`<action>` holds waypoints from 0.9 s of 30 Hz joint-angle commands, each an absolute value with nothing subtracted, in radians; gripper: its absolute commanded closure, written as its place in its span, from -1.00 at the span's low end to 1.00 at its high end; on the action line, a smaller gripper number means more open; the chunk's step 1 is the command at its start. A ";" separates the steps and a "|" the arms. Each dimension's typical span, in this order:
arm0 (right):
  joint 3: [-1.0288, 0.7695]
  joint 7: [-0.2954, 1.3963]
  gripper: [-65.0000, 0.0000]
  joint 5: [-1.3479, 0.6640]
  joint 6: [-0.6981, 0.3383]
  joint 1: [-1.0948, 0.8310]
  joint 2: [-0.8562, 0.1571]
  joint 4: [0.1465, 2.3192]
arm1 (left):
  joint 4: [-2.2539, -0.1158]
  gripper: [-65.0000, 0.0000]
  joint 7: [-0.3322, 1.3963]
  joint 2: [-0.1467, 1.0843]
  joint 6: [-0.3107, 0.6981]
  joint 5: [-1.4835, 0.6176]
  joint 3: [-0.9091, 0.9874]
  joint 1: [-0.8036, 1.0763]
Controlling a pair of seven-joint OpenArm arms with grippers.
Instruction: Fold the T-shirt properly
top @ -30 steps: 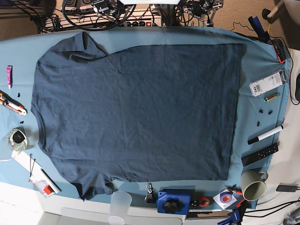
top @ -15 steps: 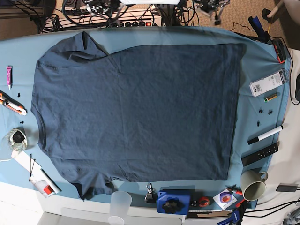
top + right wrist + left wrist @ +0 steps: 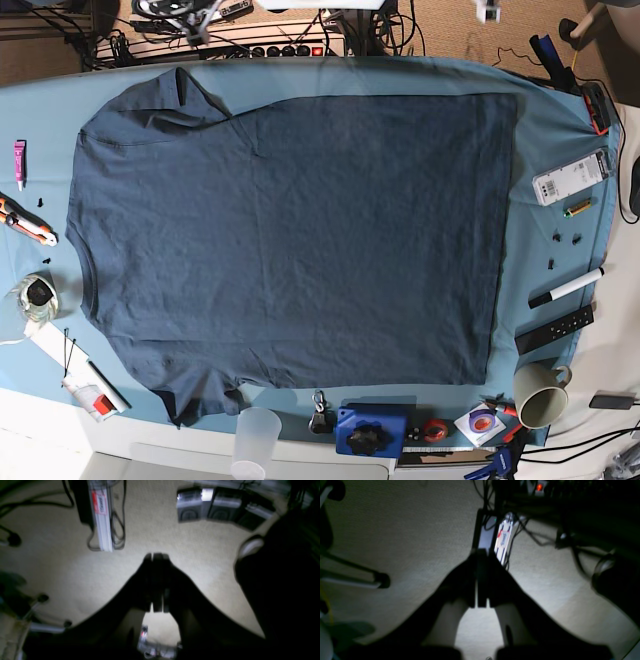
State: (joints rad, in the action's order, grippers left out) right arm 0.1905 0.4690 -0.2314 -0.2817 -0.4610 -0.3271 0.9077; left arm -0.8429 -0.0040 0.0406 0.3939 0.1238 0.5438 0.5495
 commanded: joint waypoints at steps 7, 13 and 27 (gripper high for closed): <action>0.188 0.488 1.00 -0.247 -0.287 -0.639 -0.408 1.169 | -1.148 1.00 -0.006 0.047 0.427 0.076 0.546 0.777; 0.181 0.527 1.00 -0.247 -0.287 -0.742 -0.435 1.357 | -1.431 1.00 0.210 0.039 0.247 0.022 0.546 0.908; -0.173 0.799 1.00 -0.543 -0.333 -0.994 -0.435 1.801 | -2.029 1.00 0.471 0.039 0.101 -0.351 0.546 1.247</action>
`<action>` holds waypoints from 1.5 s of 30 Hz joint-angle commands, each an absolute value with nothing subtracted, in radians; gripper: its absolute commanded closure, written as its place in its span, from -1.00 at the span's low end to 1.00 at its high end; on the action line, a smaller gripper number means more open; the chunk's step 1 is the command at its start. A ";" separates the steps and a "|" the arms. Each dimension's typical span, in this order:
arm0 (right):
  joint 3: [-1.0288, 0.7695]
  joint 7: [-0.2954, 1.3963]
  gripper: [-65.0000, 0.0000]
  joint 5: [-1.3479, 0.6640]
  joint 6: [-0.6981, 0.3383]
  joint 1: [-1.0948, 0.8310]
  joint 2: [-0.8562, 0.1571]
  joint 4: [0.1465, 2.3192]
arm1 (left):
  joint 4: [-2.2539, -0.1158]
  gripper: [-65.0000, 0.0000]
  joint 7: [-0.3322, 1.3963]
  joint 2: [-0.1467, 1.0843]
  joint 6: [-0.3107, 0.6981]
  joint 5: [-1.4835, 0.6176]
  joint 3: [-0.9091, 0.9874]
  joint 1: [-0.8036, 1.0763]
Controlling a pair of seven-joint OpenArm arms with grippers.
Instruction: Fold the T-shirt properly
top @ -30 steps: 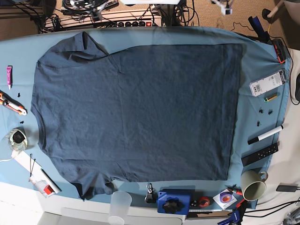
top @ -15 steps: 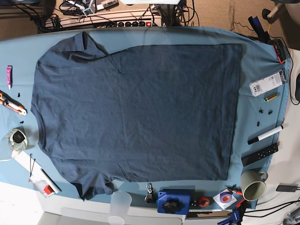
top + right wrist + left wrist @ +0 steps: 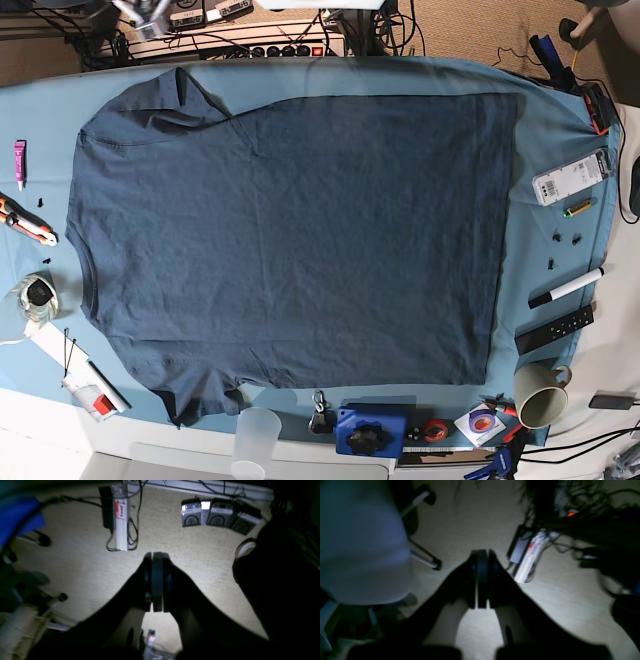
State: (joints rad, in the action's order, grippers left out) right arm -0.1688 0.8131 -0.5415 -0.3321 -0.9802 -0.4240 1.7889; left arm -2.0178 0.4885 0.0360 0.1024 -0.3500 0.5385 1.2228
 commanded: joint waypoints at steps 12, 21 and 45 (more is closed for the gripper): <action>-0.708 0.931 1.00 -0.868 -0.505 -1.111 -0.390 2.189 | -2.305 1.00 0.583 0.046 0.104 -0.435 0.546 1.262; -0.886 0.927 1.00 -0.816 -0.506 -1.018 -0.391 2.257 | -2.318 1.00 0.583 0.045 0.105 -0.435 0.546 1.227; -0.885 1.065 0.02 -1.040 -0.651 -0.778 -0.358 1.888 | -2.318 1.00 0.553 0.045 0.184 -0.435 0.546 1.193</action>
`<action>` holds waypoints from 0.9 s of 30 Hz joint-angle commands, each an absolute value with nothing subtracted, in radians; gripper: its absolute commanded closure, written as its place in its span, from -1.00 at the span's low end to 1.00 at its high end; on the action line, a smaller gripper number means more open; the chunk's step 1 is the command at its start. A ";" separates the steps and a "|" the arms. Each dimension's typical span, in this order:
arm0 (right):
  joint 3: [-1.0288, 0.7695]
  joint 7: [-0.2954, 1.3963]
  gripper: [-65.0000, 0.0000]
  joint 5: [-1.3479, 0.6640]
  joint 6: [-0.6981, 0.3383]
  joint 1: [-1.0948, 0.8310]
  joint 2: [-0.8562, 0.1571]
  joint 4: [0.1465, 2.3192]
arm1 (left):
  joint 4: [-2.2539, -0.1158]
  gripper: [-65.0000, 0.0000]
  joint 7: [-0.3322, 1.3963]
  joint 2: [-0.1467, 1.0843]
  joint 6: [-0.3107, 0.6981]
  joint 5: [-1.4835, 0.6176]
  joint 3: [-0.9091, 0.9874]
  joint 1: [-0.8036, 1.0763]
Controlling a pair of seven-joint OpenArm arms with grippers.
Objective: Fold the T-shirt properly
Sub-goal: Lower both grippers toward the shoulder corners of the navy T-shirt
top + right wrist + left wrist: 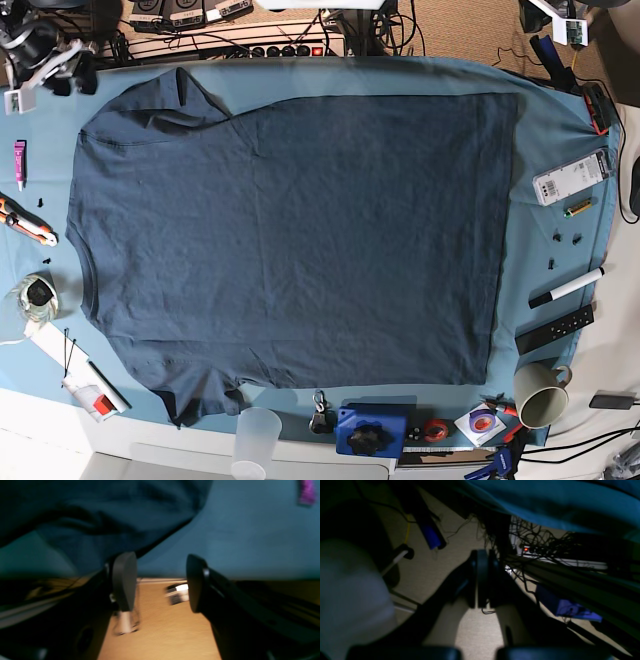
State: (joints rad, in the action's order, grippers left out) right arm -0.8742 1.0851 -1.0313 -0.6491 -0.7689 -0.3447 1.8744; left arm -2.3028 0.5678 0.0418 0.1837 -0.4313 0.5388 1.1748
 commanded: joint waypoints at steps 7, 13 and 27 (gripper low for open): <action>-0.884 1.176 0.02 -1.263 -0.698 -0.711 -0.358 1.662 | -2.318 1.00 0.553 0.045 0.184 -0.435 0.546 1.173; -0.884 1.221 0.02 -1.342 -0.698 -0.661 -0.358 1.608 | -2.318 1.00 0.552 0.045 0.184 -0.435 0.546 1.161; -0.781 1.229 0.02 -1.362 -0.698 -0.626 -0.357 1.608 | -2.318 1.00 0.550 0.046 0.184 -0.435 0.546 1.105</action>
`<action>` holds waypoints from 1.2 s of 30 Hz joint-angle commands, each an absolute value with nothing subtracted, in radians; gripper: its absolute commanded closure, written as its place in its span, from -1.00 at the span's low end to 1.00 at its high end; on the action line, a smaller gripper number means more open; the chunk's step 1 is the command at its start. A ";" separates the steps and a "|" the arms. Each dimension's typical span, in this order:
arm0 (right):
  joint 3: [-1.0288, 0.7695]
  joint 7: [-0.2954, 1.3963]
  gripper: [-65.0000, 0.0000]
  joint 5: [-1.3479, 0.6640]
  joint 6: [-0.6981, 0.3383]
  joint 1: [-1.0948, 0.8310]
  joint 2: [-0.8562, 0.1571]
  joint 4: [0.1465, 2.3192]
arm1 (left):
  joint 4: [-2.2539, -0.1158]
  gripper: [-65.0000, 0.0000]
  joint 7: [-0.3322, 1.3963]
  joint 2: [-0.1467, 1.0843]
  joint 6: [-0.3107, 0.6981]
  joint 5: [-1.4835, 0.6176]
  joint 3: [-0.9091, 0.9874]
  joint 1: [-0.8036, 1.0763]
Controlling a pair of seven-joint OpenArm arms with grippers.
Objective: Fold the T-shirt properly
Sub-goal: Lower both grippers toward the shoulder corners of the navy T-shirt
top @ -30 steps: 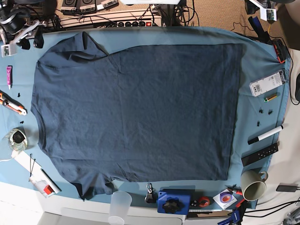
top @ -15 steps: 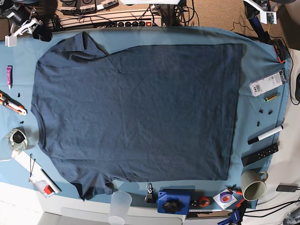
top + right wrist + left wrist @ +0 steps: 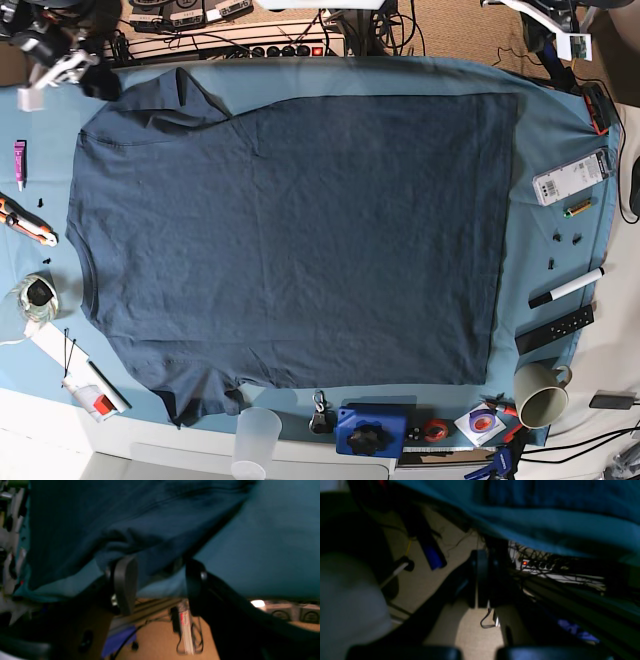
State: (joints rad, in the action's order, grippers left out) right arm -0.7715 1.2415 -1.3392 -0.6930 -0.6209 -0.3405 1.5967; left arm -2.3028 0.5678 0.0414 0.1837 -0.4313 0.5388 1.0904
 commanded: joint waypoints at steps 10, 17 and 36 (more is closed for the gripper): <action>-0.696 1.155 0.02 -1.226 -0.698 -0.612 -0.265 1.608 | -2.318 1.00 0.550 0.045 0.184 -0.435 0.546 1.079; -0.696 1.144 0.02 -1.210 -0.698 -0.583 -0.263 1.608 | -2.317 1.00 0.542 0.045 0.189 -0.435 0.546 0.974; -0.696 1.181 0.02 -1.203 -0.698 -0.582 -0.263 1.608 | -1.995 0.47 0.774 0.045 0.326 -0.694 0.549 0.650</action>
